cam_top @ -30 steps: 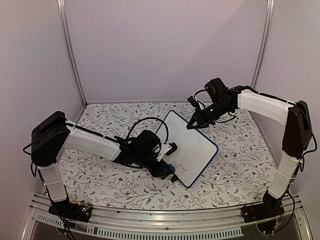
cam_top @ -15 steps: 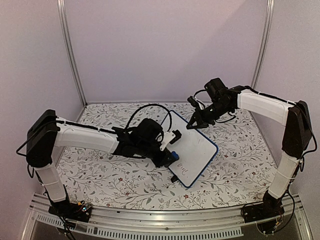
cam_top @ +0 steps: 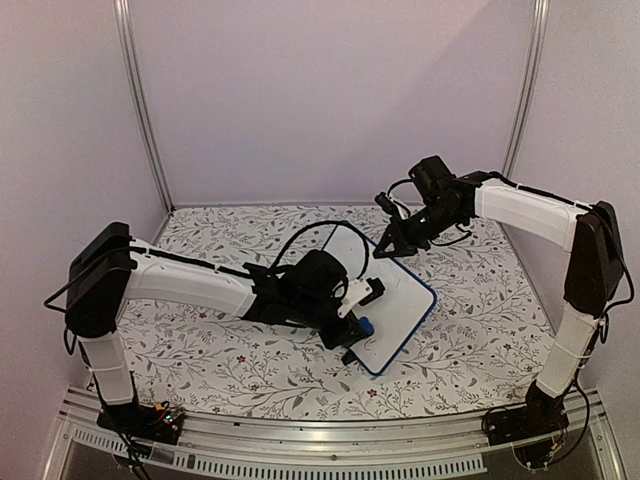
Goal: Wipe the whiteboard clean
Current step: Erase the whiteboard from the whiteboard stand.
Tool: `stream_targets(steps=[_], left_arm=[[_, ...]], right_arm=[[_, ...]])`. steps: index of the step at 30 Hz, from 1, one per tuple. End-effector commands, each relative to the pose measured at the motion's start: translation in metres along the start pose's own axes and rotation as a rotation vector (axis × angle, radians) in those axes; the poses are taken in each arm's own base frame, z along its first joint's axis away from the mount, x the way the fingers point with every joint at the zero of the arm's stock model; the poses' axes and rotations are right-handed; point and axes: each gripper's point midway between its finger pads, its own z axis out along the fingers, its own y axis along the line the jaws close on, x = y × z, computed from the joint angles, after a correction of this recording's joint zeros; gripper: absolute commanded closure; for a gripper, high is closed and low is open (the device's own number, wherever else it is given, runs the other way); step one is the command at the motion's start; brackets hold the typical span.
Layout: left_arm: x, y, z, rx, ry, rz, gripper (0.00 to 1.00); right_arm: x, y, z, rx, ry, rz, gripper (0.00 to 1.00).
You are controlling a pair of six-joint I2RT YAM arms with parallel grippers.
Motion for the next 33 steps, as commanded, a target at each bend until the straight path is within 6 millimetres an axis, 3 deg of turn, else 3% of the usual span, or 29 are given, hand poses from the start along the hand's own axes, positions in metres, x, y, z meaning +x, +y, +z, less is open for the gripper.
stream_targets(steps=[1,6,15,23,28,33], left_arm=[[0.026,0.006,0.015,-0.037,0.085,0.008,1.00],[0.054,0.011,0.023,-0.061,0.147,-0.006,1.00],[0.102,0.011,0.020,-0.058,0.234,-0.074,1.00],[0.119,0.014,0.020,-0.033,0.279,-0.132,1.00],[0.099,0.021,0.011,-0.075,0.235,-0.121,1.00],[0.038,0.031,-0.011,-0.138,0.098,-0.075,1.00]], right_arm=[[0.036,-0.009,0.022,0.041,0.138,0.038,1.00],[0.036,-0.009,0.022,0.041,0.139,0.038,1.00],[0.036,-0.009,0.023,0.039,0.141,0.037,1.00],[0.036,-0.009,0.022,0.040,0.142,0.037,1.00],[0.036,-0.009,0.022,0.040,0.141,0.037,1.00],[0.036,-0.009,0.022,0.041,0.141,0.036,1.00]])
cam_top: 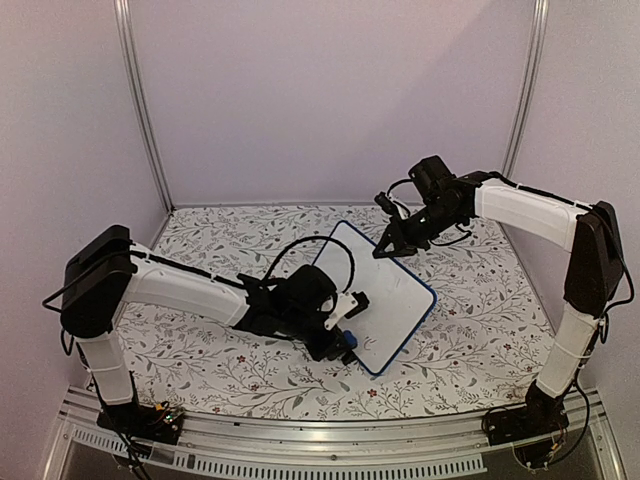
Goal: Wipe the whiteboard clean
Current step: Erase the whiteboard from the whiteboard stand.
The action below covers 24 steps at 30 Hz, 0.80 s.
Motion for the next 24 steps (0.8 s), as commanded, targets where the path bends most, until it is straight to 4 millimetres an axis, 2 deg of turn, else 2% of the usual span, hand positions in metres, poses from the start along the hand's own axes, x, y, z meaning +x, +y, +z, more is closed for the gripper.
stream_targets(steps=[1,6,11,14,18,24], left_arm=[[-0.023,0.026,-0.020,-0.140,-0.014,0.010,1.00],[-0.062,0.017,-0.035,-0.132,-0.075,0.054,1.00],[-0.075,-0.011,-0.036,-0.053,-0.097,0.102,1.00],[-0.068,-0.022,-0.030,-0.024,-0.078,0.107,1.00],[-0.050,-0.037,-0.017,0.013,-0.025,0.111,1.00],[-0.023,-0.039,0.004,0.031,0.043,0.084,1.00]], right_arm=[[0.036,-0.009,0.022,0.042,0.141,0.040,1.00],[0.035,-0.008,0.021,0.044,0.138,0.038,1.00],[0.035,-0.009,0.021,0.045,0.136,0.038,1.00],[0.035,-0.008,0.021,0.044,0.136,0.038,1.00],[0.035,-0.009,0.021,0.044,0.136,0.041,1.00],[0.035,-0.008,0.021,0.041,0.135,0.037,1.00]])
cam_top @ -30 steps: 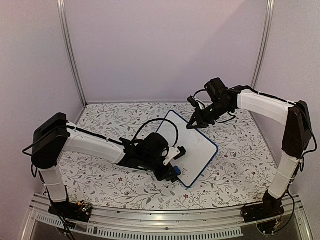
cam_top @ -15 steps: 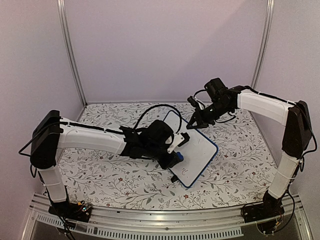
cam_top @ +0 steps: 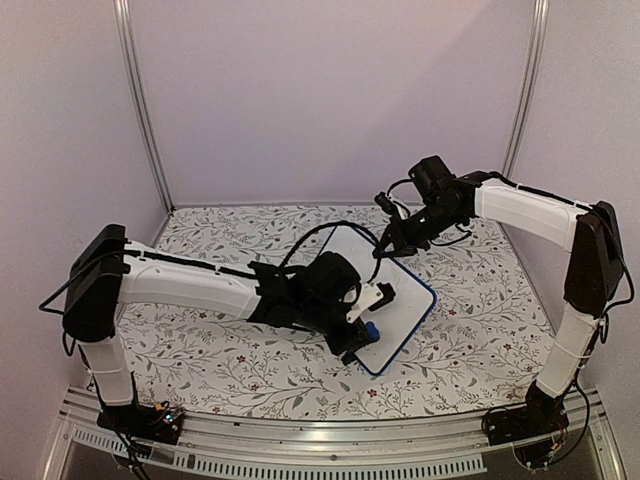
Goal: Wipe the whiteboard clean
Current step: Erase the whiteboard from the whiteboard stand.
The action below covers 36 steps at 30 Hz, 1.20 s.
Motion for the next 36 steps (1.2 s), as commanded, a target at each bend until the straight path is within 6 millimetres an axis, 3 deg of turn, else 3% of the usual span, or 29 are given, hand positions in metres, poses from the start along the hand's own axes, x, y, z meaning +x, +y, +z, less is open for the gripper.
stream_targets(steps=[1,9,18,24,28,36], left_arm=[[0.033,-0.007,0.022,0.033,0.086,-0.027,1.00],[0.062,-0.001,0.040,0.029,0.145,-0.066,1.00],[0.086,-0.009,0.038,0.070,0.214,-0.100,1.00],[0.090,-0.007,0.037,0.061,0.237,-0.090,1.00],[0.074,-0.003,0.029,0.036,0.199,-0.076,1.00],[0.002,0.019,-0.005,-0.092,0.067,-0.026,1.00]], right_arm=[[0.035,-0.007,0.020,0.041,0.133,0.034,1.00],[0.036,-0.005,0.020,0.041,0.134,0.028,1.00],[0.036,-0.005,0.021,0.041,0.137,0.027,1.00],[0.036,-0.004,0.021,0.040,0.136,0.026,1.00],[0.036,-0.004,0.021,0.040,0.137,0.026,1.00],[0.036,-0.005,0.021,0.041,0.137,0.026,1.00]])
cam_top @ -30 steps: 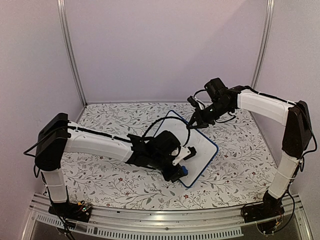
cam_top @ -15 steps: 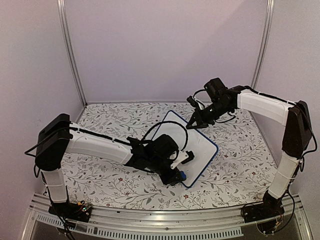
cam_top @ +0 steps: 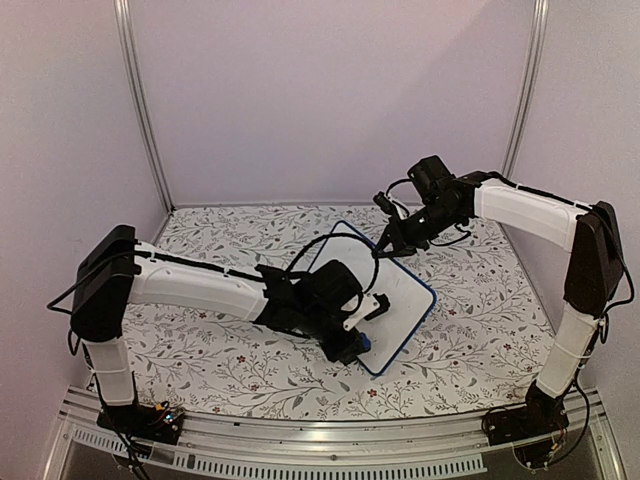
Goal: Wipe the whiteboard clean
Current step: Erase the whiteboard from the whiteboard stand.
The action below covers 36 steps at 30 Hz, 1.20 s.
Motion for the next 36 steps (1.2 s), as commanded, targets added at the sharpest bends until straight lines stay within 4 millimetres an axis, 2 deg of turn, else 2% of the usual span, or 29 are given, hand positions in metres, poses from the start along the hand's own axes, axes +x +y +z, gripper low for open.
stream_targets(steps=[1,5,8,11,17,30,36], left_arm=[[-0.041,0.019,-0.029,-0.116,-0.077,0.027,1.00],[-0.061,0.015,-0.041,-0.112,-0.122,0.034,1.00],[-0.061,0.013,-0.036,-0.099,-0.121,0.028,1.00],[-0.048,0.013,-0.020,-0.090,-0.085,0.010,1.00],[-0.017,-0.001,0.009,-0.026,-0.008,-0.022,1.00],[0.029,-0.009,0.025,-0.027,0.124,-0.025,1.00],[0.040,-0.005,0.028,-0.060,0.170,-0.006,1.00]], right_arm=[[0.036,-0.006,0.020,0.043,0.139,0.039,1.00],[0.036,-0.006,0.019,0.046,0.135,0.039,1.00],[0.035,-0.006,0.019,0.046,0.132,0.037,1.00],[0.035,-0.006,0.019,0.044,0.134,0.040,1.00],[0.036,-0.007,0.019,0.046,0.134,0.039,1.00],[0.036,-0.007,0.020,0.045,0.136,0.041,1.00],[0.036,-0.007,0.020,0.046,0.137,0.039,1.00]])
